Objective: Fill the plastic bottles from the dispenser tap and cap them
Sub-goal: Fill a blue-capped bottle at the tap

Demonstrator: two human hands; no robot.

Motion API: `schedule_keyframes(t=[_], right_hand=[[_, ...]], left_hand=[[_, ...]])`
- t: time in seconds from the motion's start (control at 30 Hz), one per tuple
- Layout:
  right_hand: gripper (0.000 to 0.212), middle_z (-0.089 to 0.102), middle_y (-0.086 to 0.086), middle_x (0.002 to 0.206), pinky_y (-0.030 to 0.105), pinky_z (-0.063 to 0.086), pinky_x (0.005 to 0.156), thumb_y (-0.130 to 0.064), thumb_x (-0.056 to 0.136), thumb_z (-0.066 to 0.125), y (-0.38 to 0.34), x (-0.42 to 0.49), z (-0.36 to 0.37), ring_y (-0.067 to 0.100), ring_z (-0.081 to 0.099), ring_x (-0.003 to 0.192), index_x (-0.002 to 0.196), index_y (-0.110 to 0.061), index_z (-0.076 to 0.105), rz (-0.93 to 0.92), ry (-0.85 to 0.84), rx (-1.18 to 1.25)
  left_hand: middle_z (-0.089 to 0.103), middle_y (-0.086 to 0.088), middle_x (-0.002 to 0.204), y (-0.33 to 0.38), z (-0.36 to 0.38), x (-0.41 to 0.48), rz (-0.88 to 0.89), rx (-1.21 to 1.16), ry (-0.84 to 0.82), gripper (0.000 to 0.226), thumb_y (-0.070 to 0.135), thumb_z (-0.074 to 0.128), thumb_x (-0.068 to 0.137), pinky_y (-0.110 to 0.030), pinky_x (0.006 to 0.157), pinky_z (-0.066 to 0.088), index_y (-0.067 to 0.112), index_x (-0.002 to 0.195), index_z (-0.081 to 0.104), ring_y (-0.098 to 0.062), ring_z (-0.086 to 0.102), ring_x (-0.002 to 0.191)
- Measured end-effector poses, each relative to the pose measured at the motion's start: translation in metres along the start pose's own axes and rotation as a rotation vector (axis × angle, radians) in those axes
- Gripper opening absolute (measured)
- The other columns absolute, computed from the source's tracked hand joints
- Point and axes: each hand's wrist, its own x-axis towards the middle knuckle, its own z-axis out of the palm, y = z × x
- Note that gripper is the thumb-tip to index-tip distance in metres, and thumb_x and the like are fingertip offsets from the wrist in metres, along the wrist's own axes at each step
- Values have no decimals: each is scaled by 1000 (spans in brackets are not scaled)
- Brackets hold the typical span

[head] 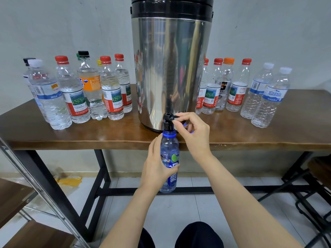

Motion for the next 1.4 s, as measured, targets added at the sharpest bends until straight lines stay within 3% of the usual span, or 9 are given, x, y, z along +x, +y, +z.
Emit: schedule_keyframes(t=[0.5, 0.63, 0.77, 0.9, 1.0, 1.2, 1.4], right_hand=[[17, 70, -7, 103, 37, 49, 57, -30, 85, 68, -1, 0, 0, 21, 55, 63, 88, -13, 70, 5, 5, -11], [10, 70, -5, 104, 33, 48, 56, -24, 86, 70, -2, -1, -1, 20, 54, 61, 87, -14, 70, 9, -3, -4], [17, 70, -6, 103, 33, 47, 56, -30, 86, 67, -2, -1, 0, 20, 53, 61, 88, -13, 70, 2, 2, -3], [17, 70, -8, 103, 33, 46, 56, -31, 85, 66, -3, -1, 0, 21, 51, 59, 87, -14, 70, 2, 8, 3], [17, 70, -6, 103, 30, 45, 56, -29, 86, 67, -4, -1, -1, 20, 51, 59, 87, -12, 70, 0, 6, 8], [7, 70, -6, 103, 30, 45, 56, -19, 87, 71, -4, -1, 0, 20, 52, 61, 87, -12, 70, 26, 1, 10], [4, 70, -6, 103, 28, 44, 56, -17, 86, 72, -5, -2, 0, 23, 53, 61, 86, -14, 70, 36, -1, 29]], left_hand=[[40, 17, 147, 0, -1, 0, -3, 2, -5, 108, 26, 90, 66, -1, 82, 33, 39, 149, 23, 4, 42, 122], [41, 18, 146, 0, -1, 0, 0, -8, -4, 108, 27, 90, 65, -3, 85, 35, 45, 147, 22, 6, 45, 120], [42, 22, 143, 0, -3, 0, 11, -12, -1, 108, 27, 90, 65, -4, 87, 35, 58, 139, 17, 14, 45, 116], [44, 22, 141, 0, -3, 0, 19, -14, 10, 107, 26, 90, 64, -5, 90, 36, 53, 142, 21, 5, 46, 121], [43, 24, 138, 0, -4, 0, 26, -11, 6, 108, 25, 90, 65, -3, 86, 35, 56, 139, 19, 6, 46, 118], [45, 19, 141, -3, -4, 1, 25, -12, 0, 107, 26, 90, 64, -3, 88, 35, 43, 148, 25, 3, 48, 121], [47, 18, 141, -5, -4, 1, 31, -22, 2, 107, 26, 90, 64, -13, 95, 41, 42, 147, 26, -2, 50, 124]])
